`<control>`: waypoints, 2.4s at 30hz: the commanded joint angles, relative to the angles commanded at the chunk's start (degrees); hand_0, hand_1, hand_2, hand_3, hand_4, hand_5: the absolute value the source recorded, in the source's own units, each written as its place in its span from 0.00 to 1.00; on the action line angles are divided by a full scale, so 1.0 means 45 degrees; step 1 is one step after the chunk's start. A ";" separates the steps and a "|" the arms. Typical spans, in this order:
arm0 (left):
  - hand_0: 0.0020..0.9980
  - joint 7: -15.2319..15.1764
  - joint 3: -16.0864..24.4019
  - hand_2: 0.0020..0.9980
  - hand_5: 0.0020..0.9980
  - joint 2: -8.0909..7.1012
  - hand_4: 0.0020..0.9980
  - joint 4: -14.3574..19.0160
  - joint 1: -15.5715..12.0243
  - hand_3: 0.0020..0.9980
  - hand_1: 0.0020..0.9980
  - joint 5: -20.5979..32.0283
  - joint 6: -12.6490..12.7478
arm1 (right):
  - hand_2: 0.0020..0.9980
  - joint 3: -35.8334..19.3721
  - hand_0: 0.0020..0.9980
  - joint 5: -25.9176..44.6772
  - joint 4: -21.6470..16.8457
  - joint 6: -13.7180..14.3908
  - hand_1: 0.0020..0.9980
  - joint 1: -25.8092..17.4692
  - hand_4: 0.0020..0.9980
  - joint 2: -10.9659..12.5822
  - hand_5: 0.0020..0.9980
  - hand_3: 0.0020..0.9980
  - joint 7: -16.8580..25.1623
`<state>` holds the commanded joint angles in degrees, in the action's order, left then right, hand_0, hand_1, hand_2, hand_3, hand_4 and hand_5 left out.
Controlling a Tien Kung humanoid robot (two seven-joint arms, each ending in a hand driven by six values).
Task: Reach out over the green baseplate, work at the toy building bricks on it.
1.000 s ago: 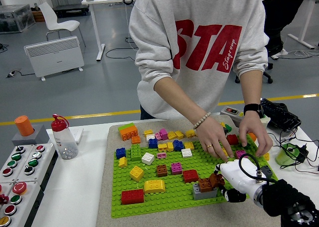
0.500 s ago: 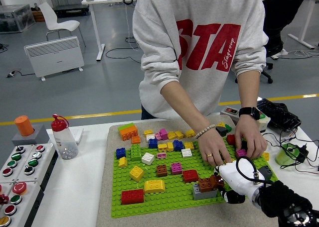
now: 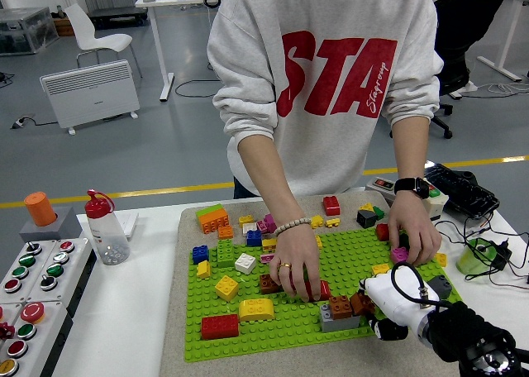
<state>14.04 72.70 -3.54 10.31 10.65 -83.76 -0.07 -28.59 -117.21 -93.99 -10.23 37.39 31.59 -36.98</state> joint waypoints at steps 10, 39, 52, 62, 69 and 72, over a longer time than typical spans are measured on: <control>0.66 0.0003 0.0030 0.67 1.00 0.0009 0.28 0.0000 -0.0075 0.57 0.69 -0.0033 0.0003 | 0.68 -0.0441 0.47 -0.0080 -0.0369 0.0102 0.58 -0.0149 0.46 0.0123 0.34 0.53 0.0000; 0.66 -0.0028 0.0027 0.67 1.00 -0.0027 0.28 0.0000 0.0080 0.57 0.69 0.0017 0.0001 | 0.69 -0.0362 0.46 0.0030 -0.0480 0.0161 0.57 0.0126 0.46 -0.0149 0.35 0.53 0.0000; 0.66 -0.0023 0.0043 0.67 1.00 -0.0021 0.28 0.0000 0.0083 0.56 0.69 0.0006 -0.0005 | 0.69 -0.0396 0.46 0.0036 -0.0758 0.0185 0.58 0.0141 0.46 -0.0285 0.34 0.53 0.0000; 0.65 -0.0022 0.0044 0.67 1.00 -0.0024 0.28 0.0000 0.0095 0.56 0.69 0.0009 -0.0006 | 0.69 -0.0146 0.47 0.0126 -0.0596 0.0142 0.58 0.0259 0.45 -0.0412 0.33 0.53 0.0000; 0.65 -0.0026 0.0047 0.67 1.00 -0.0027 0.28 0.0000 0.0086 0.56 0.69 0.0026 -0.0001 | 0.69 -0.0126 0.46 0.0105 -0.0676 0.0146 0.58 0.0259 0.45 -0.0317 0.33 0.53 0.0000; 0.65 -0.0023 0.0049 0.67 1.00 -0.0026 0.28 0.0000 0.0083 0.56 0.69 0.0007 -0.0006 | 0.69 -0.0108 0.46 0.0119 -0.0682 0.0146 0.58 0.0263 0.44 -0.0322 0.32 0.53 0.0000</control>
<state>13.94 72.92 -3.66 10.31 11.02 -83.73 -0.10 -29.08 -116.67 -97.06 -9.57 38.58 30.15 -36.98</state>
